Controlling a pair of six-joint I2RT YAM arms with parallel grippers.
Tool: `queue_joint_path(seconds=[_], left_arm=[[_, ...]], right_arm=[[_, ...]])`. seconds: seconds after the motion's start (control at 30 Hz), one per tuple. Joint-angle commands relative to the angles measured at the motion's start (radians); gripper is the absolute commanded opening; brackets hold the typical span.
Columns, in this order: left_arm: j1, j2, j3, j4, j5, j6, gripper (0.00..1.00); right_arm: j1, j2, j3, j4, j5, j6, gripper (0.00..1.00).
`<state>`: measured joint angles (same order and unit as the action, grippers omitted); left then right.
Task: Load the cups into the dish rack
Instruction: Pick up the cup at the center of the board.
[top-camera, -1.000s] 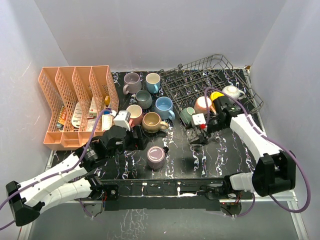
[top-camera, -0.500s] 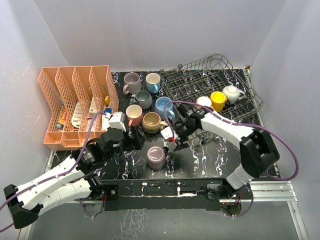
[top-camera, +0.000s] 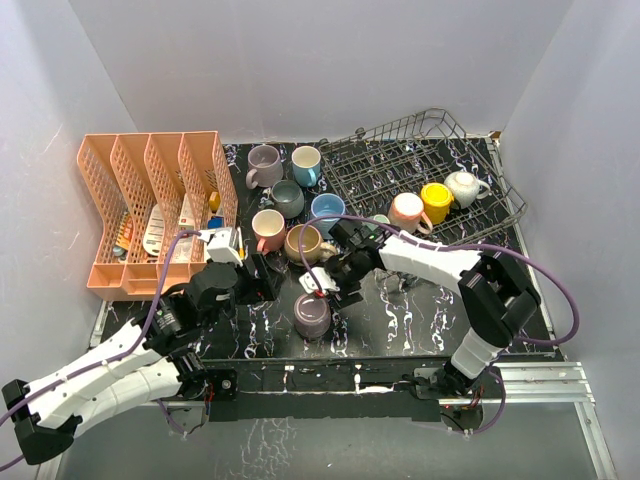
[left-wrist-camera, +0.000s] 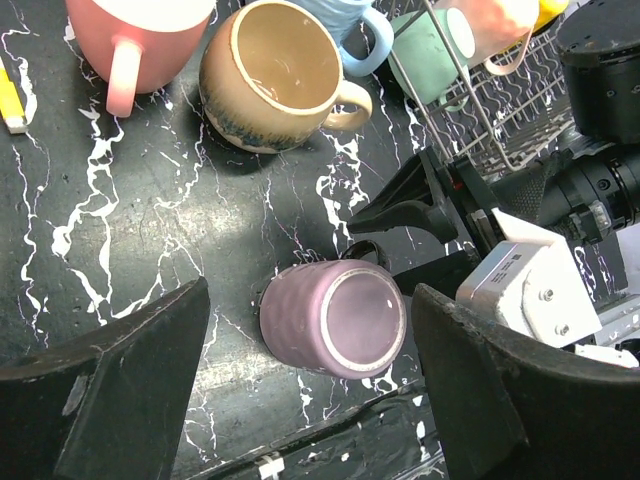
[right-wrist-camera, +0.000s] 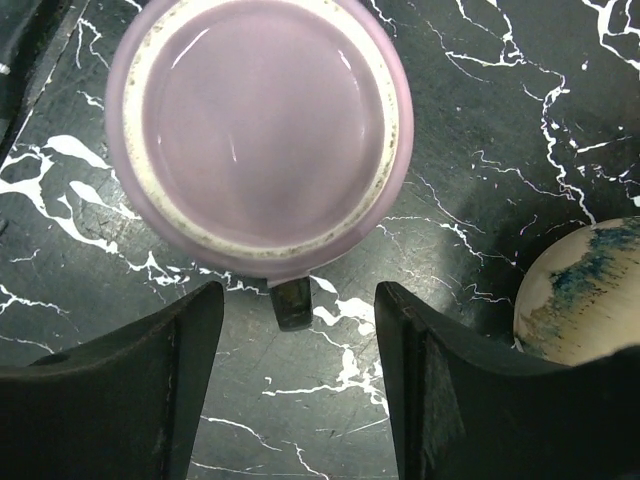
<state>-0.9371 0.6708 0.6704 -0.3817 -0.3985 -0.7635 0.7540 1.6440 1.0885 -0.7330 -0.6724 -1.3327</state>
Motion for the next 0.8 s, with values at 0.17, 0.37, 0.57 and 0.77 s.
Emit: queue_joint_path(seconds=[0.17, 0.37, 0.57, 0.77], left_arm=[[0.006, -0.035, -0.021, -0.008, -0.029, -0.016, 0.79], [0.005, -0.046, -0.034, -0.001, -0.028, -0.022, 0.78], [0.005, -0.052, -0.042, 0.003, -0.024, -0.029, 0.78], [0.004, -0.061, -0.045, -0.002, -0.026, -0.031, 0.78]], right_arm=[[0.031, 0.028, -0.024, 0.131, 0.043, 0.096, 0.56], [0.043, 0.018, -0.069, 0.169, 0.042, 0.108, 0.48], [0.050, 0.011, -0.100, 0.207, 0.043, 0.126, 0.44], [0.050, 0.019, -0.100, 0.235, 0.035, 0.168, 0.41]])
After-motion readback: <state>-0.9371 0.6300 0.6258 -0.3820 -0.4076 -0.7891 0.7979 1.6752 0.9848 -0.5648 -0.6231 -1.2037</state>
